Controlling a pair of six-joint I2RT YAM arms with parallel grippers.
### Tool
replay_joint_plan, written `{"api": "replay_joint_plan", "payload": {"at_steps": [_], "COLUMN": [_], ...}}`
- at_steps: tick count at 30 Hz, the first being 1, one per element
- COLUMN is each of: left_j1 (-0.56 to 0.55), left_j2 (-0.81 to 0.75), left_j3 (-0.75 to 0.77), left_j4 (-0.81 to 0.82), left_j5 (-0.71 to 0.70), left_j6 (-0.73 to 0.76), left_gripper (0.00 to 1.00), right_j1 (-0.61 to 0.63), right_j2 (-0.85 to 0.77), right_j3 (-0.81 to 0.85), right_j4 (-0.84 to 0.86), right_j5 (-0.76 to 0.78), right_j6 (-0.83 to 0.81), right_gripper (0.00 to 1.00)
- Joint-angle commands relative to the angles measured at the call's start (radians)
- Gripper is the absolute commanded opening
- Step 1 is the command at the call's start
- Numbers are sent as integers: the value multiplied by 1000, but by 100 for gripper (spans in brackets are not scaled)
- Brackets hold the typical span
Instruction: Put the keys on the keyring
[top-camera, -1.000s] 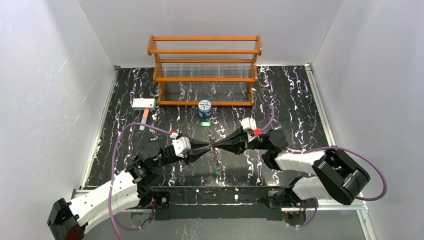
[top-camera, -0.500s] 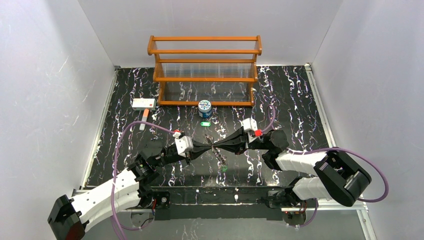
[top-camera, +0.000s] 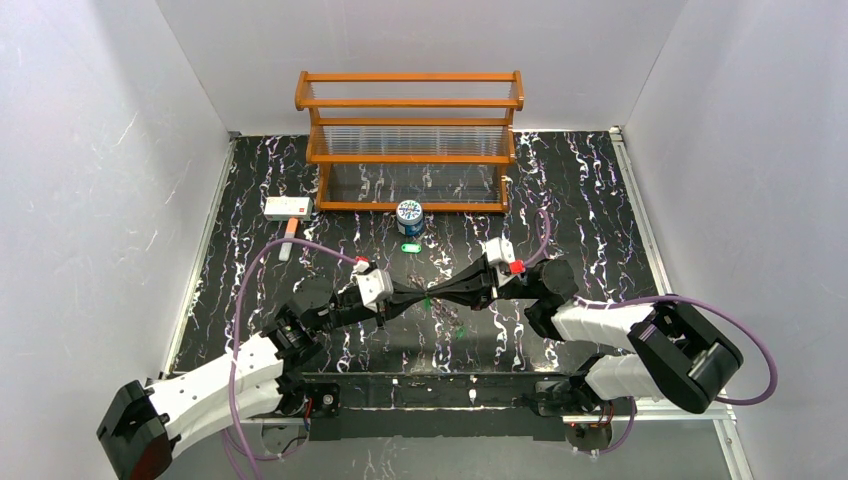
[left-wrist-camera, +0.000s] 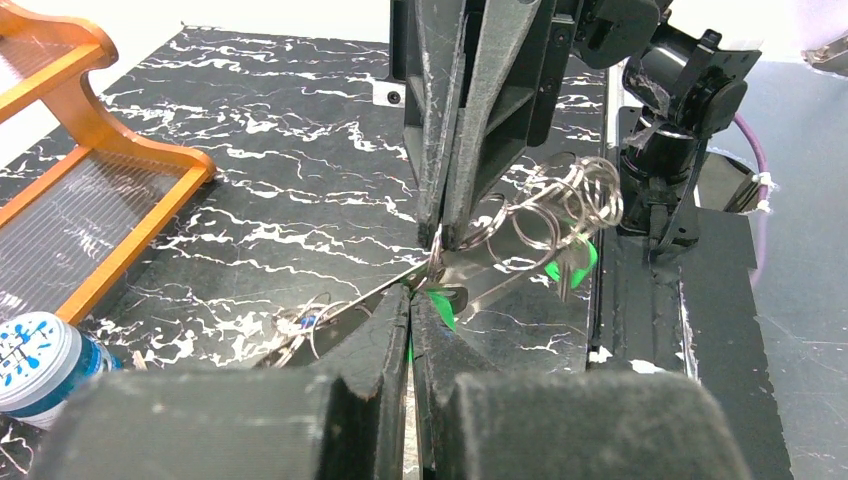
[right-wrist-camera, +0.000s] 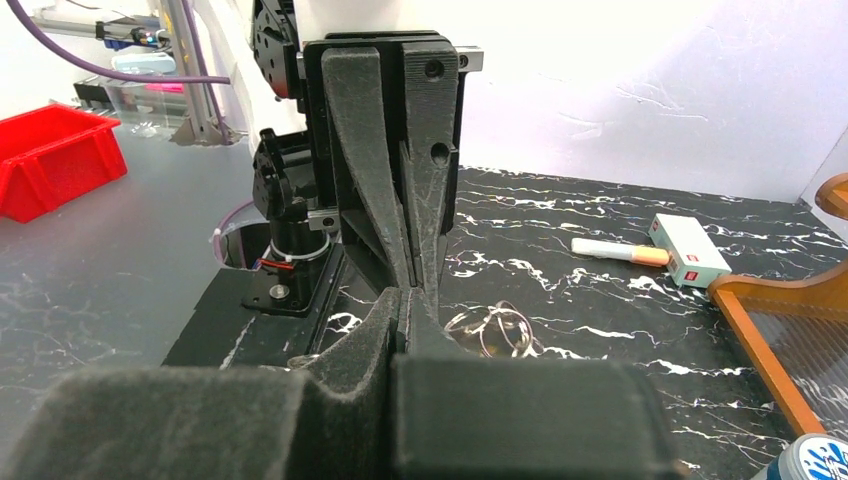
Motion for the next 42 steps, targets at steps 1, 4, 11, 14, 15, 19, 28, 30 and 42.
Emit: {"api": "replay_joint_plan", "payload": {"at_steps": [1,4,11,14,15,19,28,30,42], "left_j1": [-4,-4,-4,-4,-4,-4,-3,-5,-4], "left_j2": [28,42,50,46,42,21,-81,-106,-141], "left_j3": [40,56,76,83,83,71,27,30,94], "left_j4": [-6,5,57,61,61,63,-27,-76,-317], "left_j5": [-13,-18,-32,-25,-24,-16,-109,-153,-530], "left_j6": [6,2,-51,-70,-71,-71,-25,-3,-61], "left_gripper": [0,0,0,0,0,0,27,33,65], "right_j1": [-3,-3,-3,-3,-3,-3,-3,-3,-3], "right_j2": [-3,8,29,26,24,12,-33,-48,-216], "right_j3": [52,59,65,67,67,66,51,49,81], "right_j4": [87,86,50,23,13,-13,-90,-134,-707], "right_j5": [-33,-49,-68,-68,-66,-55,-24,-16,110], "right_j6": [8,19,15,-1,-7,-26,-85,-114,-398], "right_gripper": [1,1,1,1,1,1,1,1,1]}}
